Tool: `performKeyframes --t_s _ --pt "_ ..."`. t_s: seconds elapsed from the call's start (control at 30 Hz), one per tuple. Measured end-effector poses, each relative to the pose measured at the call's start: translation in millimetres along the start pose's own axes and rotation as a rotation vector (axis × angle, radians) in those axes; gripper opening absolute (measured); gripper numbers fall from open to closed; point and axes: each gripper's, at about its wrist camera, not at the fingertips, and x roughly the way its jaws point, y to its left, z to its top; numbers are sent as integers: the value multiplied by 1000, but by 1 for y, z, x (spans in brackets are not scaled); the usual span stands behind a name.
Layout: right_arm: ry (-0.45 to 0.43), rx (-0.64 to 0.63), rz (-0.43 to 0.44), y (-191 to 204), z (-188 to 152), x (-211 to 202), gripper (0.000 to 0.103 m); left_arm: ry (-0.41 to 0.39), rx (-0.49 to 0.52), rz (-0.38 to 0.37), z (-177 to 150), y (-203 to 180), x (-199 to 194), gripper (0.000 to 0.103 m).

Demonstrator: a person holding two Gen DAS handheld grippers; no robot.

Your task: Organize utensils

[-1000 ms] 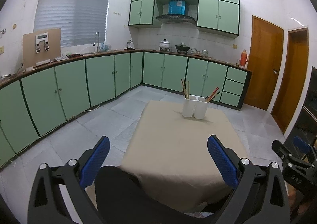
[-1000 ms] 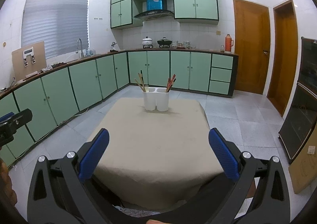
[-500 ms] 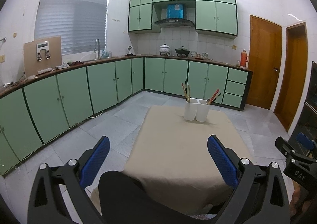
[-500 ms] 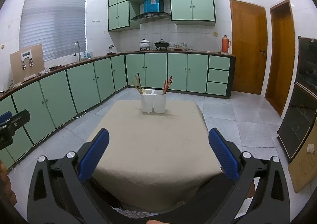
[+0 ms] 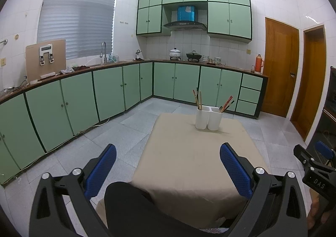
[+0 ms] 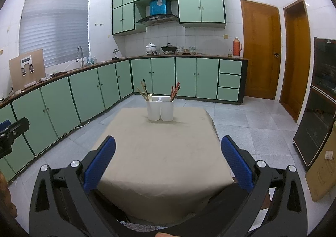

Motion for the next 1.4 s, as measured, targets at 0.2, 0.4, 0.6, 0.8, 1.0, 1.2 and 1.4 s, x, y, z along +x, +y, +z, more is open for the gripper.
performKeyframes --t_s 0.2,0.4,0.6,0.8,1.0,1.2,1.4 --pt "0 -1 0 0 1 0 97 -1 -1 0 0 0 -1 97" --pt "1 0 1 0 0 0 97 0 0 -1 0 0 -1 97" --pt "1 -1 1 0 0 0 97 -1 -2 0 1 0 -1 97" --pt "2 1 2 0 0 0 97 -1 -4 1 4 1 -2 97" --pt "0 0 1 0 1 -1 97 0 -5 1 3 1 -1 97" --pt "2 0 1 0 0 -1 97 0 -4 1 4 1 -2 97" --pt "1 1 1 1 0 -1 97 -2 -6 2 5 1 -2 97"
